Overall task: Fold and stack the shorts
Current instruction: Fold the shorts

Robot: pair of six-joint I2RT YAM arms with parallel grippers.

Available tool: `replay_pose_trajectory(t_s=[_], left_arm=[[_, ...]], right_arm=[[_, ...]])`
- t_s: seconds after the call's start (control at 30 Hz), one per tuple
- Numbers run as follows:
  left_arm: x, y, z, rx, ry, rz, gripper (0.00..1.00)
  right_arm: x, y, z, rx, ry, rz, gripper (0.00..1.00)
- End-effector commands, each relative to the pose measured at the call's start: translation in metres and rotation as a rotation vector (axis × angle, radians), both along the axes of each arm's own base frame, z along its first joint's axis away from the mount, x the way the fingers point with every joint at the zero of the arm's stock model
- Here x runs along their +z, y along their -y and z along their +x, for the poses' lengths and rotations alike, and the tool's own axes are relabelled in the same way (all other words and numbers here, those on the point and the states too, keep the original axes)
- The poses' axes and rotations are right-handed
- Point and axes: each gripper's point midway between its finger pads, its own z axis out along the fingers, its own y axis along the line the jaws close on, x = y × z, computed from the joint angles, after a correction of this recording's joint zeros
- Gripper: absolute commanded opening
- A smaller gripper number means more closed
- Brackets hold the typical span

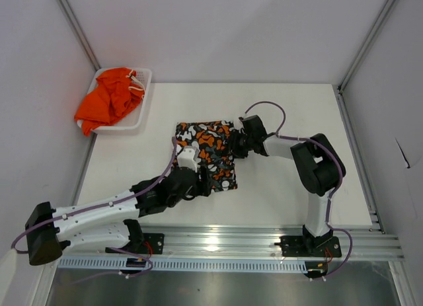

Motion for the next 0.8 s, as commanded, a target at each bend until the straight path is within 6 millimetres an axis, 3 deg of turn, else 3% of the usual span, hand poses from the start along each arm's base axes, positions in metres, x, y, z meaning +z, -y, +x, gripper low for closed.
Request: replay_pose_trajectory(t_s=[0.0, 0.03, 0.1, 0.13, 0.3, 0.4, 0.43, 0.5, 0.53, 0.6, 0.67, 0.73, 0.77], left_arm=[[-0.008, -0.036, 0.021, 0.11, -0.012, 0.086, 0.73], [-0.016, -0.043, 0.024, 0.13, -0.029, 0.094, 0.73], [-0.026, -0.062, 0.041, 0.214, -0.072, 0.092, 0.73], [-0.03, -0.072, 0.049, 0.257, -0.095, 0.089, 0.72], [-0.041, -0.082, 0.064, 0.327, -0.134, 0.095, 0.71], [-0.048, -0.076, 0.072, 0.313, -0.158, 0.08, 0.69], [-0.056, -0.077, 0.073, 0.316, -0.176, 0.095, 0.68], [-0.06, -0.077, 0.075, 0.317, -0.182, 0.107, 0.66], [-0.064, -0.079, 0.076, 0.321, -0.189, 0.118, 0.65], [-0.067, -0.08, 0.078, 0.321, -0.187, 0.121, 0.64], [-0.067, -0.079, 0.078, 0.314, -0.186, 0.115, 0.62], [-0.069, -0.079, 0.078, 0.311, -0.187, 0.113, 0.61], [-0.069, -0.079, 0.078, 0.31, -0.188, 0.112, 0.6]], right_arm=[[0.016, 0.012, 0.028, -0.005, 0.069, -0.087, 0.49], [0.018, 0.015, 0.029, -0.005, 0.062, -0.107, 0.71], [0.036, 0.016, 0.043, -0.012, 0.105, -0.125, 0.82], [0.047, 0.019, 0.045, -0.02, 0.128, -0.134, 0.99], [0.095, 0.032, 0.044, -0.115, 0.213, -0.114, 1.0], [0.11, 0.036, 0.022, -0.219, 0.182, -0.04, 1.0], [0.112, 0.042, 0.004, -0.256, 0.169, -0.031, 1.0], [0.113, 0.045, -0.01, -0.387, 0.132, -0.002, 1.0], [0.113, 0.04, -0.034, -0.397, 0.119, 0.015, 0.99], [0.112, 0.044, -0.049, -0.563, 0.069, 0.041, 0.99], [0.111, 0.034, -0.08, -0.608, 0.023, 0.071, 0.99], [0.115, 0.022, -0.093, -0.644, -0.01, 0.145, 1.0], [0.106, 0.014, -0.11, -0.623, -0.039, 0.158, 1.0]])
